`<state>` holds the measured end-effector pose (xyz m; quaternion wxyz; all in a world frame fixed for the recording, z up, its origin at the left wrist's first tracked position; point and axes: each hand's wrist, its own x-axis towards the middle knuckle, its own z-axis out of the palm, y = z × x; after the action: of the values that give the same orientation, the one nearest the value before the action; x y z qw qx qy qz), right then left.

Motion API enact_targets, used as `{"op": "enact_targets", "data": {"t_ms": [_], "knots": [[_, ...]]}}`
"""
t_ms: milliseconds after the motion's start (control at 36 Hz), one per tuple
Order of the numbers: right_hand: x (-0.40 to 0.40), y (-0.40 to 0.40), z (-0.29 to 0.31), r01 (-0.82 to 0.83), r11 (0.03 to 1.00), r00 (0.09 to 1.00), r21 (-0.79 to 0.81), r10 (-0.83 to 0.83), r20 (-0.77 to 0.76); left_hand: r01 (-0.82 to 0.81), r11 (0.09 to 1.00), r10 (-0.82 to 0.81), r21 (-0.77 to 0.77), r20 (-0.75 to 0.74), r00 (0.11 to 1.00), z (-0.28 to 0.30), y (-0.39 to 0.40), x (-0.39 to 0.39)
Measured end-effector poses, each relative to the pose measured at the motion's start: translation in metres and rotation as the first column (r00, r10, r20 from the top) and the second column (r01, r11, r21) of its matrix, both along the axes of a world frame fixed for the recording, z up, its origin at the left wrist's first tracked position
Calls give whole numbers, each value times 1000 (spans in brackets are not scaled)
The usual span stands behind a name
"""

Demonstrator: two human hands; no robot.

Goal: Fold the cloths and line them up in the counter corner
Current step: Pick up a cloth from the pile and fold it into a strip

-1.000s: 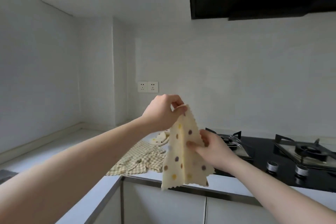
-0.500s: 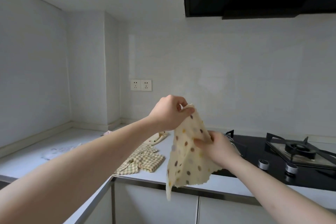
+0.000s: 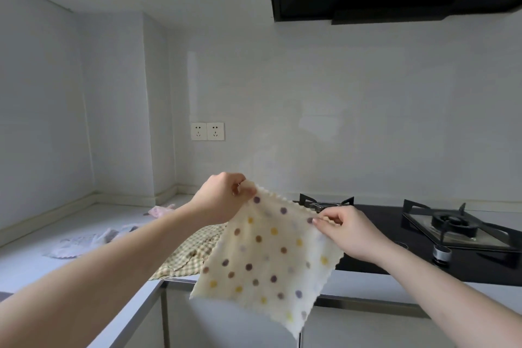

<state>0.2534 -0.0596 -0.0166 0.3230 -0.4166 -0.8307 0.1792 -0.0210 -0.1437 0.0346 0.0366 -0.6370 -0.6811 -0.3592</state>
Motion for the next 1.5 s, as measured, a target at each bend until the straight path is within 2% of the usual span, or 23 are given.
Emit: {"op": "enact_targets", "data": {"t_ms": [194,472,556,694,833,1000,1139,1250,1361,1500], "knots": [[0,21,-5,76,996,997,-36,-75,27,-45,996,43,-77,-26,999,-16,18,-7],[-1,59,-8,229,973,973,-33,-228,20,-97,986,118,-135,154,981,-37,59,-6],[-3,71,-10,289,957,957,-34,-289,6,-72,986,109,-151,258,960,-41,72,-4],[-10,91,-11,348,936,937,-43,-349,-11,4,984,88,-178,503,860,-46,92,-2],[-16,106,-13,353,934,932,-52,-356,-74,75,979,53,-188,597,801,-56,108,-3],[-19,115,-24,327,944,936,-35,-328,-128,62,980,59,-187,576,815,-76,117,-8],[-14,111,-45,258,966,964,-25,-259,-60,69,973,54,-219,510,858,-97,112,-15],[-6,103,-68,196,980,980,-45,-196,19,117,950,44,-289,494,868,-116,101,-25],[1,94,-90,135,988,988,-75,-128,89,89,928,79,-363,423,902,-134,91,-30],[6,83,-108,93,993,989,-74,-84,126,94,917,84,-388,418,904,-151,81,-27]]}}
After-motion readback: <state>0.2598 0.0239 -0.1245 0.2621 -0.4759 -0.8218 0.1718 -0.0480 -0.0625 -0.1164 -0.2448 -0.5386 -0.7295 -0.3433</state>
